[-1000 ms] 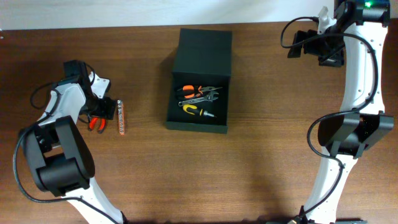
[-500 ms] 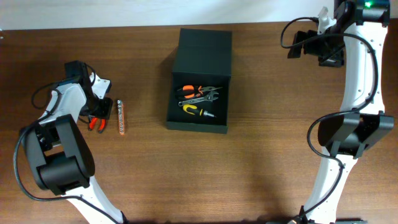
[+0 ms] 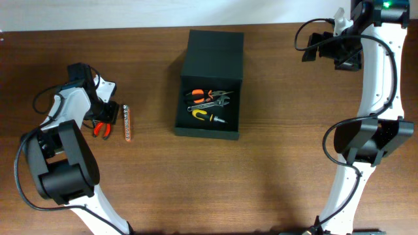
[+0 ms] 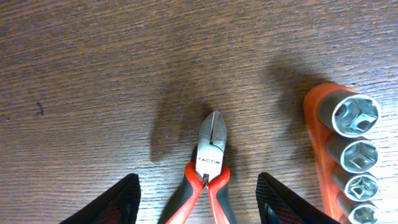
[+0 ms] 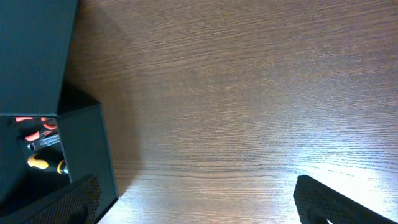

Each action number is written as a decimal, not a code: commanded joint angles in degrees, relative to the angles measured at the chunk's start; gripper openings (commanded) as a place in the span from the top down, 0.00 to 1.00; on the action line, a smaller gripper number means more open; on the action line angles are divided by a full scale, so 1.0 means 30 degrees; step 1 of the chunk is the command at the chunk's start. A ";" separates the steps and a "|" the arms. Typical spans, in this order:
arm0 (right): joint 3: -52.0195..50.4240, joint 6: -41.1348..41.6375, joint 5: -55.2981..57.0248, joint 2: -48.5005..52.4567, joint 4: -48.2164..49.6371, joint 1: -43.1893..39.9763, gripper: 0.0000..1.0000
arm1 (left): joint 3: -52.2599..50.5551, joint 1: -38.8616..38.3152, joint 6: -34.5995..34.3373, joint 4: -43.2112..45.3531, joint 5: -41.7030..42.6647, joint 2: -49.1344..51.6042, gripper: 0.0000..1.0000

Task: Pack container
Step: 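Close left gripper on the cutters' red handles, then lift the cutters with left gripper and carry them to the box, then lower the cutters into the box beside the screwdriver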

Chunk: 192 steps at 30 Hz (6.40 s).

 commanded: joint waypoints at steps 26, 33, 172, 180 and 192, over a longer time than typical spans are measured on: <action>-0.0124 0.0095 -0.0109 -0.0707 -0.0874 -0.0015 0.01 | -0.0044 0.0015 -0.0393 -0.0940 0.0991 0.1566 0.34; -0.0124 0.0095 -0.0109 -0.0707 -0.0947 -0.0015 0.01 | -0.0036 0.0015 -0.0335 -0.0845 0.0117 0.1566 0.39; -0.0124 0.0087 -0.0109 -0.0707 -0.0954 -0.0015 0.01 | 1.0418 -1.5956 1.2662 -1.1234 0.2353 0.1566 0.98; -0.0124 0.0095 -0.0109 -0.0707 -0.1005 -0.0015 0.01 | 0.8342 -1.5679 1.2670 -0.9551 0.1872 0.1588 0.98; -0.0124 0.0095 -0.0117 -0.0707 -0.1005 -0.0015 0.01 | 0.5785 -1.4921 1.2677 -0.7905 0.1829 0.1588 0.98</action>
